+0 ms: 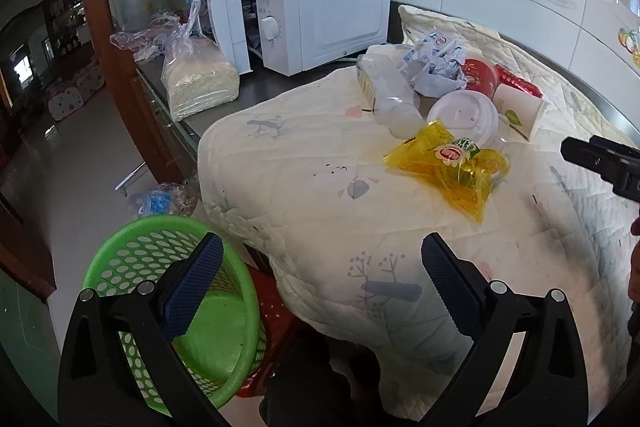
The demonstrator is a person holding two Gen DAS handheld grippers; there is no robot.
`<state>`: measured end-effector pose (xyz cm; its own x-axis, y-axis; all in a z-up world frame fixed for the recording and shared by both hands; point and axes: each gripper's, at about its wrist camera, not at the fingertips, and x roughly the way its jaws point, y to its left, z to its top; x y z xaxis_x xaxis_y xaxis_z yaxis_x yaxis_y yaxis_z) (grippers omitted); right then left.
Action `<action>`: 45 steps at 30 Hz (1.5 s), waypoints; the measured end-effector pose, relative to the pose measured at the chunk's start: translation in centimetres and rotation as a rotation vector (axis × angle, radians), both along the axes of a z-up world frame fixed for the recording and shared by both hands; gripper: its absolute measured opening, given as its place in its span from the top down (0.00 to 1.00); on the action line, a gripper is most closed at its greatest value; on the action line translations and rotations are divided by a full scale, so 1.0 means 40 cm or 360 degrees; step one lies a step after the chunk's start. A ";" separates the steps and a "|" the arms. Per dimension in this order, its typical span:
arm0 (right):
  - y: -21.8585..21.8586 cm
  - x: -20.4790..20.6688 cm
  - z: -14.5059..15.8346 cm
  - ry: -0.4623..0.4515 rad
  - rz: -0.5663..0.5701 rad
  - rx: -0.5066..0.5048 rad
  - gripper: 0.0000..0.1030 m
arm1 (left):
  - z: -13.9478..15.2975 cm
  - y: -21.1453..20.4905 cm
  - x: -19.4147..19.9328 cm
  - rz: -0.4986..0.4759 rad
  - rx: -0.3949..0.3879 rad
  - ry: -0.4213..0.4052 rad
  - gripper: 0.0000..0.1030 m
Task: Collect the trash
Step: 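Move the left tool to the yellow snack bag while the right tool approaches the crumpled paper, then close the left tool on the yellow bag while the right tool grasps the crumpled paper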
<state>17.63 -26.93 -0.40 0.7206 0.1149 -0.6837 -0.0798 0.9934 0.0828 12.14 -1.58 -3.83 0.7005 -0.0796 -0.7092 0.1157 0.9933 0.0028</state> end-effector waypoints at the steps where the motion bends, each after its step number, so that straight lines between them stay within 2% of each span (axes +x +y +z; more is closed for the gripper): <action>1: 0.002 0.020 0.006 0.0002 0.0019 0.0023 0.17 | -0.001 0.002 0.003 0.0006 0.0000 0.0002 0.05; 9: 0.029 0.188 0.038 0.0042 0.0140 0.0160 0.21 | -0.011 0.006 0.022 0.0013 0.0000 0.0022 0.05; 17: 0.079 0.350 0.012 0.0131 0.0245 0.0212 0.21 | -0.014 0.013 0.037 0.0021 -0.0013 0.0033 0.05; 27: 0.119 0.481 -0.055 0.0251 0.0213 0.0135 0.18 | 0.002 -0.006 0.053 -0.0020 -0.0063 0.0036 0.05; 30: 0.109 0.489 -0.069 0.0273 0.0205 0.0162 0.40 | 0.011 -0.030 0.062 -0.0069 -0.0123 0.0048 0.05; 32: 0.094 0.487 -0.071 0.0281 0.0195 0.0219 0.49 | 0.015 -0.049 0.070 -0.0103 -0.0170 0.0062 0.05; 33: 0.089 0.483 -0.068 0.0272 0.0195 0.0232 0.58 | 0.017 -0.060 0.076 -0.0126 -0.0202 0.0073 0.06; 37: 0.068 0.454 -0.040 0.0218 0.0200 0.0279 0.64 | 0.016 -0.109 0.097 -0.0196 -0.0305 0.0112 0.07; 42: 0.048 0.407 0.013 0.0127 0.0218 0.0299 0.64 | 0.001 -0.147 0.149 -0.0227 -0.0468 0.0194 0.22; 45: 0.036 0.378 0.038 0.0082 0.0226 0.0285 0.64 | -0.023 -0.148 0.196 -0.0200 -0.0633 0.0308 0.29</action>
